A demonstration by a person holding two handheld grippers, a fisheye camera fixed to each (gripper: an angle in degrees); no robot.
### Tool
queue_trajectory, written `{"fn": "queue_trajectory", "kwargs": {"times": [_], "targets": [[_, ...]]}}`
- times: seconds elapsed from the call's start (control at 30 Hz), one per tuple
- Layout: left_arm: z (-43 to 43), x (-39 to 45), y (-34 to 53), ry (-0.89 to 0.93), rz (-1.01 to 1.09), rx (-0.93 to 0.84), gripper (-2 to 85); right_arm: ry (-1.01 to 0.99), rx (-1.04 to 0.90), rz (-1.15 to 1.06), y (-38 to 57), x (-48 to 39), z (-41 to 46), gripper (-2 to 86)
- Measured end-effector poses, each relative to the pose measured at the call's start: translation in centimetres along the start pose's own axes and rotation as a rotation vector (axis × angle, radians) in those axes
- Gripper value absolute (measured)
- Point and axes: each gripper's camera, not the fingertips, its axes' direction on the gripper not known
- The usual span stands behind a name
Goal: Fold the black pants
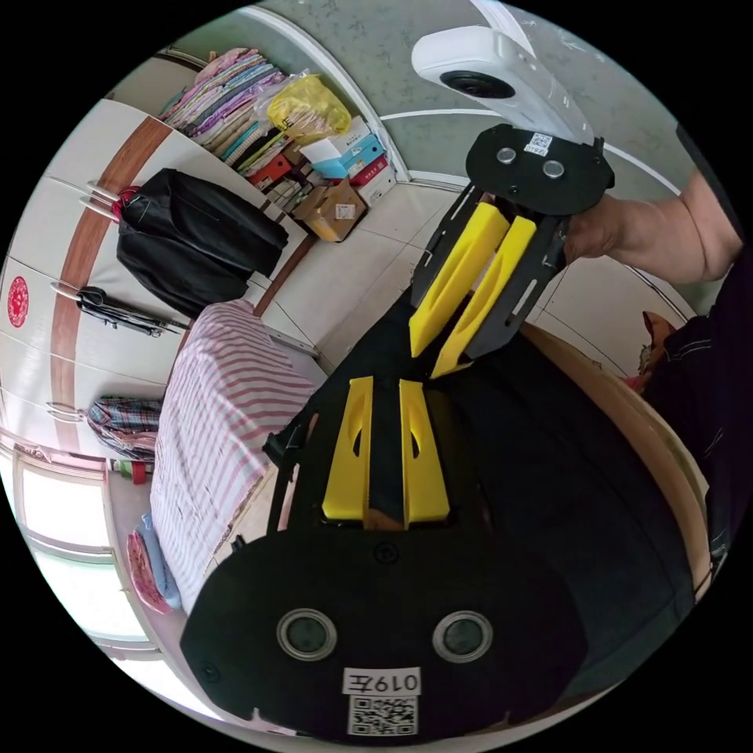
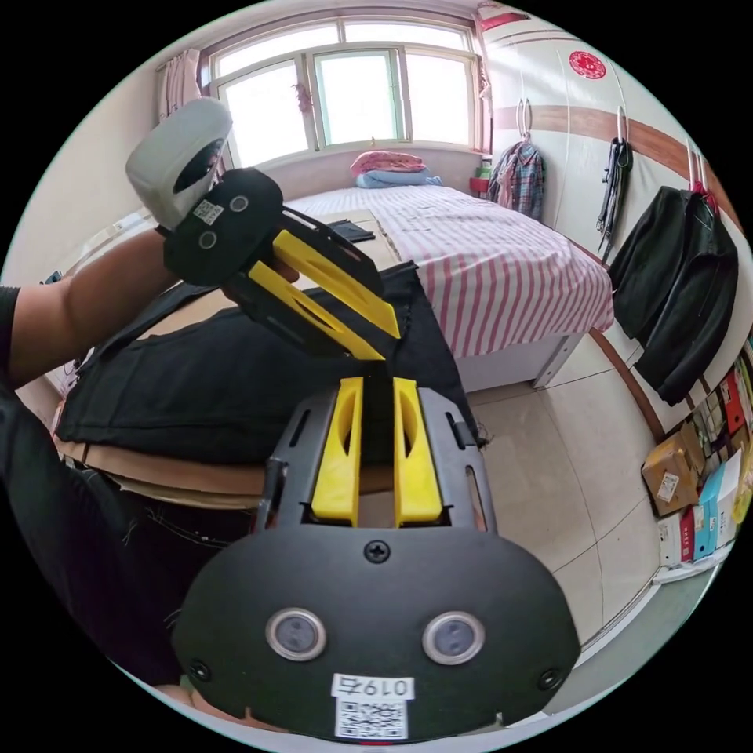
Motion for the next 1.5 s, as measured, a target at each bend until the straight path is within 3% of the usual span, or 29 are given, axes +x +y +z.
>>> {"fn": "queue_trajectory", "kwargs": {"times": [0.5, 0.63, 0.97, 1.37, 1.5], "targets": [[2.2, -4.5, 0.4, 0.074, -0.085, 0.03, 0.7, 0.104, -0.055, -0.094, -2.5, -0.1, 2.3, 3.7], [2.2, -5.6, 1.4, 0.079, -0.14, 0.042, 0.8, 0.05, -0.041, -0.017, -2.9, 2.1, 2.3, -0.4], [2.4, -7.6, 4.0, 0.155, -0.204, 0.06, 1.1, -0.186, 0.044, 0.215, -2.0, 8.8, 2.2, -0.6], [3.7, -9.4, 3.2, 0.163, -0.243, 0.074, 1.4, -0.02, 0.049, 0.079, -3.8, 7.5, 2.0, 5.6], [4.0, -10.4, 3.5, 0.203, -0.294, 0.081, 1.4, 0.005, -0.007, 0.072, -5.0, 7.9, 3.8, 3.2]]}}
